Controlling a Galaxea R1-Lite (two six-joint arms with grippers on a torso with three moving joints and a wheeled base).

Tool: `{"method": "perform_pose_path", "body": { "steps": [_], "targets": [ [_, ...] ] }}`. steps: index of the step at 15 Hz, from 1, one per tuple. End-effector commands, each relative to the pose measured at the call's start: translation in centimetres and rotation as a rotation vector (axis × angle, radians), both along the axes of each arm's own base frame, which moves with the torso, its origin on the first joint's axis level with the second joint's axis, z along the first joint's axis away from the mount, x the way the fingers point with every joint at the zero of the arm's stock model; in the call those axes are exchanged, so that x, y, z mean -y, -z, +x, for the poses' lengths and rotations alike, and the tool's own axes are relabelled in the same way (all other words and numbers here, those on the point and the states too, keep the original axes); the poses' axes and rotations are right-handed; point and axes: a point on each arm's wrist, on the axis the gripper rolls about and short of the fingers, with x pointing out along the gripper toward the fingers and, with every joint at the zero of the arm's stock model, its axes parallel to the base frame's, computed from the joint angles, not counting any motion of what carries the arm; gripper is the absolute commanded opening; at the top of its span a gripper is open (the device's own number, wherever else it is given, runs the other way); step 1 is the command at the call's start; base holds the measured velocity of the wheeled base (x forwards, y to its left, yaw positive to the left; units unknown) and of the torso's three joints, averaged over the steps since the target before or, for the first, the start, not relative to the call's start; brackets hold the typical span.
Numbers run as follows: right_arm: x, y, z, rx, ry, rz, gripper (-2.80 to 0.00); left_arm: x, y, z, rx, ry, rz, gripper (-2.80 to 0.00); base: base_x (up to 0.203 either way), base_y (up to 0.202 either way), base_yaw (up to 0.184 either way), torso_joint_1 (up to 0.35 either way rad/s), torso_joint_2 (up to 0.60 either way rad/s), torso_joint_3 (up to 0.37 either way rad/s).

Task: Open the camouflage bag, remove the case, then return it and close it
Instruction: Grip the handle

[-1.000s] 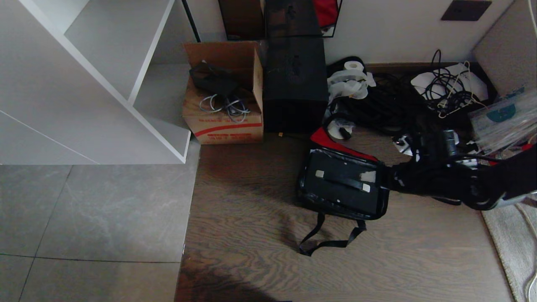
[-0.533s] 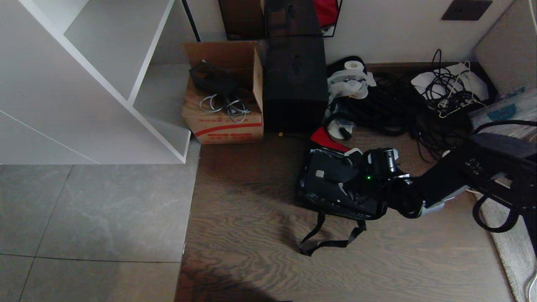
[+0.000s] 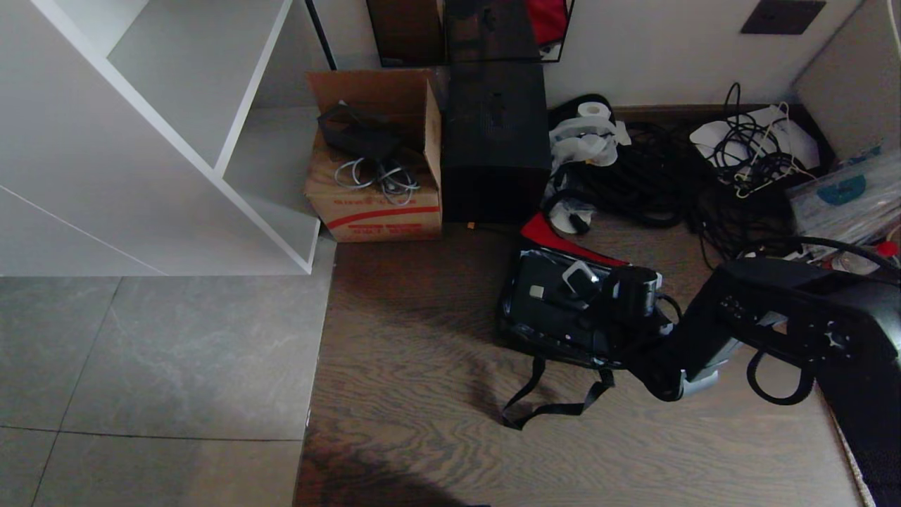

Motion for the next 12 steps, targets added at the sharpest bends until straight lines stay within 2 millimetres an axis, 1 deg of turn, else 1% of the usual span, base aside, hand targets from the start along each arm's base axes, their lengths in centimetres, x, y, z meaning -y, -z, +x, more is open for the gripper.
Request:
{"method": "perform_pose_path", "body": {
  "steps": [1, 2, 3, 5, 7, 9, 12],
  "targets": [
    [0.3, -1.3, -1.2, -0.002, -0.001, -0.007, 0.0, 0.0, 0.3, 0.1, -0.009, -0.001, -0.001, -2.8, 0.0, 0.0, 0.0, 0.0, 0.0, 0.0],
    [0.5, -1.7, -1.7, 0.0, -0.002, -0.004, 0.0, 0.0, 0.3, 0.1, -0.009, -0.001, -0.001, -2.8, 0.0, 0.0, 0.0, 0.0, 0.0, 0.0],
    [0.5, -1.8, -1.8, -0.001, -0.004, -0.003, 0.0, 0.0, 0.2, 0.1, -0.007, -0.001, -0.001, -2.8, 0.0, 0.0, 0.0, 0.0, 0.0, 0.0],
    [1.0, -2.5, -3.1, -0.008, -0.019, 0.005, 0.0, 0.0, 0.3, 0.1, -0.009, -0.001, -0.001, -2.8, 0.0, 0.0, 0.0, 0.0, 0.0, 0.0],
    [1.4, -3.2, -3.9, 0.01, -0.018, 0.02, 0.0, 0.0, 0.2, 0.1, -0.007, -0.001, -0.001, -2.8, 0.0, 0.0, 0.0, 0.0, 0.0, 0.0],
    [1.8, -3.4, -4.3, 0.007, -0.01, 0.02, 0.0, 0.0, 0.2, 0.1, -0.007, -0.001, -0.001, -2.8, 0.0, 0.0, 0.0, 0.0, 0.0, 0.0],
    [2.0, -4.4, -4.8, 0.024, -0.005, 0.025, 0.0, 0.0, 0.2, 0.1, -0.008, -0.001, 0.008, -2.8, 0.0, 0.0, 0.0, 0.0, 0.0, 0.0]
  ]
}}
